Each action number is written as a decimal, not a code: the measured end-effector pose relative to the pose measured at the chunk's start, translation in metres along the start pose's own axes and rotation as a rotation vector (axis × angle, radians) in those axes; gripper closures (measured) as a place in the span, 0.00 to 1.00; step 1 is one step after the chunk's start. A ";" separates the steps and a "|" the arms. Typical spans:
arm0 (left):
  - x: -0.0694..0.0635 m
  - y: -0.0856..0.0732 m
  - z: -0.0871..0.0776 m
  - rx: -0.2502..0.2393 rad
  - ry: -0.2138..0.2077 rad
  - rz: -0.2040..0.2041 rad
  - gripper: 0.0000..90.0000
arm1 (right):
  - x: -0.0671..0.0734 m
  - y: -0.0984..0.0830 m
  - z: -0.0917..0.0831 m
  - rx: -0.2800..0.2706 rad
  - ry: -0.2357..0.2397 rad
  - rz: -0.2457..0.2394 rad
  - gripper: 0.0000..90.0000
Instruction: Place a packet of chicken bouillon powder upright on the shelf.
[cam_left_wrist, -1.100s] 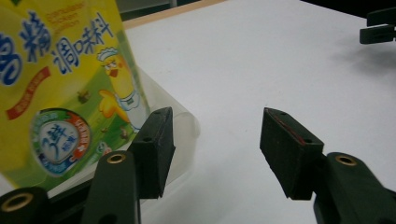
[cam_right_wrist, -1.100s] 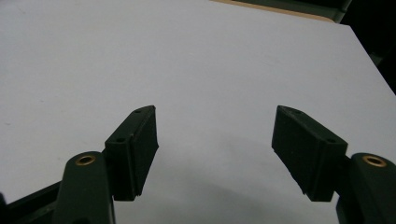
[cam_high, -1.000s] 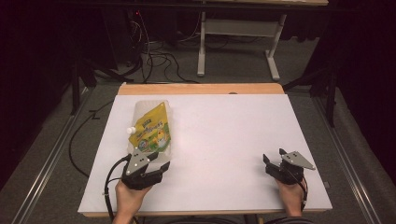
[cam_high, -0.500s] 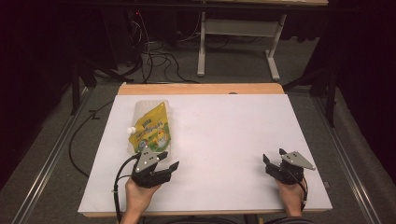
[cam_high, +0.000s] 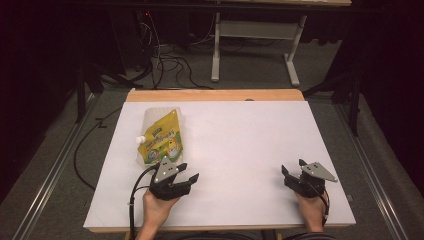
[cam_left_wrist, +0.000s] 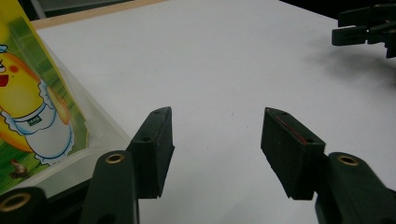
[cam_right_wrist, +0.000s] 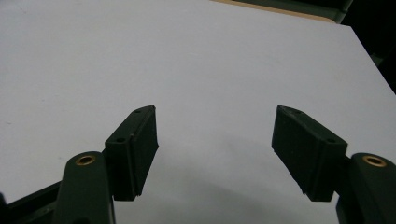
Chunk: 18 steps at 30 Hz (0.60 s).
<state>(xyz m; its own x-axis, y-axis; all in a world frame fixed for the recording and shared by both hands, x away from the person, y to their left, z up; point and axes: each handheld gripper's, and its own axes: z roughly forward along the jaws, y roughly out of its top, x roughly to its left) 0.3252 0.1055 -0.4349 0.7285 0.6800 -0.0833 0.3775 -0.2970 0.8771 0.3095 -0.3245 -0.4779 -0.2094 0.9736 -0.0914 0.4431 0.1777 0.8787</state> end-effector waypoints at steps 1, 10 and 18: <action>0.000 0.000 0.000 0.000 0.000 0.000 0.49 | 0.000 0.000 0.000 0.001 0.001 0.002 0.35; -0.002 -0.001 0.008 -0.004 -0.010 -0.014 0.48 | 0.000 0.000 0.000 0.003 0.000 -0.001 0.35; -0.005 -0.001 0.021 -0.006 -0.029 -0.025 0.48 | 0.000 0.000 0.000 0.004 0.002 -0.004 0.35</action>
<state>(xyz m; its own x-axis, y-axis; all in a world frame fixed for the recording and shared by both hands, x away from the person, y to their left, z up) 0.3327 0.0886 -0.4454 0.7351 0.6674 -0.1191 0.3927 -0.2759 0.8773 0.3094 -0.3240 -0.4778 -0.2131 0.9725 -0.0937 0.4459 0.1822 0.8763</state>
